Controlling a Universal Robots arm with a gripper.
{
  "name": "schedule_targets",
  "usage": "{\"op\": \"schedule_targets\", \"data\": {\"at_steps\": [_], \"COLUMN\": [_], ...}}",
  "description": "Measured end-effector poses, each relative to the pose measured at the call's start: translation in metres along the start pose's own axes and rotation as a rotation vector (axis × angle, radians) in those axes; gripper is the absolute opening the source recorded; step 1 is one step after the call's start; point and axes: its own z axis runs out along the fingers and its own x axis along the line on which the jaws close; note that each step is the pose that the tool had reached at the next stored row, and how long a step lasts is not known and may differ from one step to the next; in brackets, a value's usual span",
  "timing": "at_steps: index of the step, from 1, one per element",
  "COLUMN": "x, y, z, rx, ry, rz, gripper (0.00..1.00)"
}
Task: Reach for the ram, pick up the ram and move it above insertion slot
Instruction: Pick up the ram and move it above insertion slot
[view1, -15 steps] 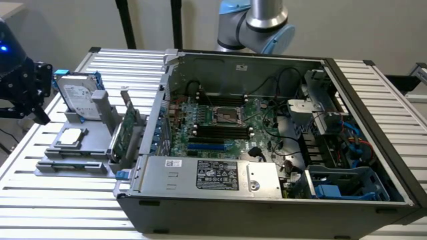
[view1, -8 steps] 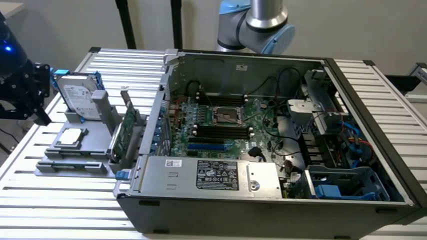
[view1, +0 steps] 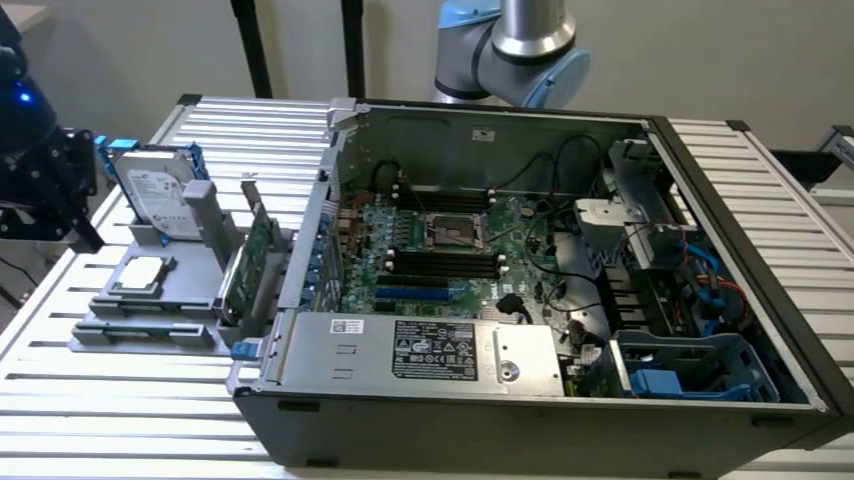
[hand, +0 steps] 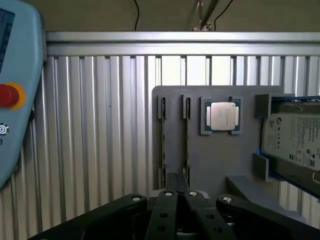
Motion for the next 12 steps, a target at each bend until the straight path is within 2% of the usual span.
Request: {"op": "schedule_targets", "data": {"at_steps": [4, 8, 9, 11, 12], "x": [0.0000, 0.0000, 0.0000, 0.0000, 0.0000], "y": [0.0000, -0.0001, -0.0001, -0.0001, 0.0000], "z": [0.0006, 0.0006, 0.0006, 0.0006, 0.0006], "rx": [-0.0003, -0.0003, -0.0003, -0.0004, -0.0004], "ry": [-0.0004, -0.0004, -0.0005, -0.0004, -0.0004], "rz": [-0.064, -0.068, -0.068, -0.068, -0.068], "gripper": [0.11, 0.11, 0.12, 0.24, 0.24]}}
